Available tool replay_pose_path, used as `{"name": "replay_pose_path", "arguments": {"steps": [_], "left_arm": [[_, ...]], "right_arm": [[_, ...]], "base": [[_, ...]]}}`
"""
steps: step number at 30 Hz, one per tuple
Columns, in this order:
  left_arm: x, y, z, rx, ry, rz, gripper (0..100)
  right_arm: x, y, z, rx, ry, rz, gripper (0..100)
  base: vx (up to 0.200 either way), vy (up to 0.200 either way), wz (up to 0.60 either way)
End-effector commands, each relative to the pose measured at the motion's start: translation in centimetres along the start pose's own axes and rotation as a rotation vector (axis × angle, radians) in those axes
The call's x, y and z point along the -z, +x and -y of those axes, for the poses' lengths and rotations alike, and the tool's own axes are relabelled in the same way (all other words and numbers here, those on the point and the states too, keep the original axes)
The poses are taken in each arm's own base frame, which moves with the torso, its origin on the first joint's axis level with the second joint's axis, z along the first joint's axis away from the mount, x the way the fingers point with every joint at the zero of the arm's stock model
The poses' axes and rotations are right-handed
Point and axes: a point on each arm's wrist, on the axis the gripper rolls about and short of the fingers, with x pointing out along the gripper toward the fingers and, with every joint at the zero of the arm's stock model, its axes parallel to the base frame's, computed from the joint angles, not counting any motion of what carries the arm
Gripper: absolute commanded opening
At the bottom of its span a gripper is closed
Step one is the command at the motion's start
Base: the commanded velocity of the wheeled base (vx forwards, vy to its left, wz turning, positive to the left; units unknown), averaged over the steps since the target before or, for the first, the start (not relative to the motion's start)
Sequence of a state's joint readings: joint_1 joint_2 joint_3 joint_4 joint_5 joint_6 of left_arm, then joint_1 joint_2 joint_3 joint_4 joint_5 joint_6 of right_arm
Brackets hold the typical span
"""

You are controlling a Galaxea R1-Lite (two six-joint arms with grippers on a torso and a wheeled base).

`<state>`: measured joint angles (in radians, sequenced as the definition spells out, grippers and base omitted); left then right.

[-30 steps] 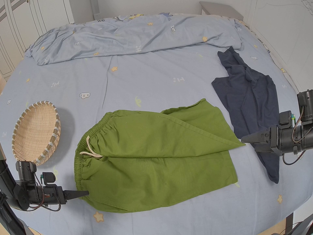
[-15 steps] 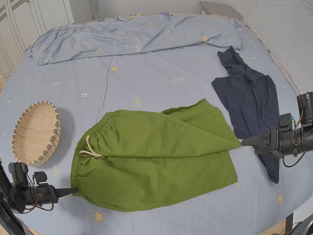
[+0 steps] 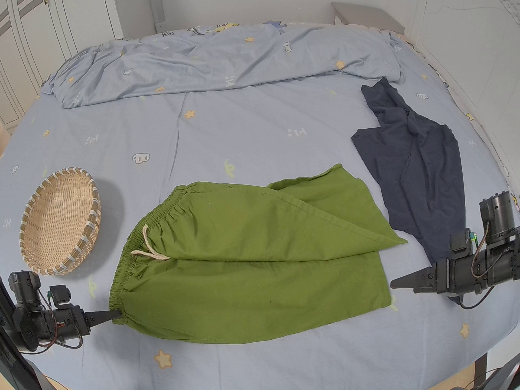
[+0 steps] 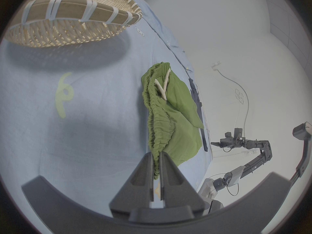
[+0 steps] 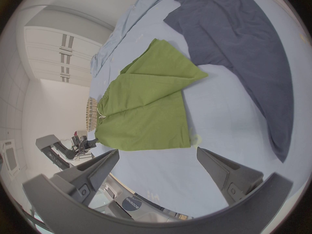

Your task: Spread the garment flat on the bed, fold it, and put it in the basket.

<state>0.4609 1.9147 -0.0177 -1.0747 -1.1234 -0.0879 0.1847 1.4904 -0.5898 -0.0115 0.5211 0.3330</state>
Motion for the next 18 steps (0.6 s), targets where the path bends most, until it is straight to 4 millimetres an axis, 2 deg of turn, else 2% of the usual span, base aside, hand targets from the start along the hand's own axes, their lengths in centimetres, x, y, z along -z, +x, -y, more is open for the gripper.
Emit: {"name": "replay_pose_path", "arguments": {"steps": [1, 6, 14, 18], "left_arm": [[0.5, 0.0, 0.2, 0.002, -0.019, -0.013, 0], [0.5, 0.0, 0.2, 0.004, -0.018, -0.015, 0], [0.5, 0.1, 0.2, 0.006, -0.016, -0.016, 0], [0.5, 0.1, 0.2, 0.006, -0.017, -0.017, 0]], "right_arm": [[1.3, 2.5, 1.7, -0.022, 0.014, -0.105, 100], [2.0, 2.8, 2.1, -0.068, -0.034, -0.109, 100], [0.8, 5.9, 3.8, -0.076, -0.037, -0.101, 100], [0.9, 6.7, 4.0, -0.076, -0.039, -0.112, 100]], "base": [[0.000, 0.000, 0.00], [0.000, 0.000, 0.00], [0.000, 0.000, 0.00], [0.000, 0.000, 0.00]]}}
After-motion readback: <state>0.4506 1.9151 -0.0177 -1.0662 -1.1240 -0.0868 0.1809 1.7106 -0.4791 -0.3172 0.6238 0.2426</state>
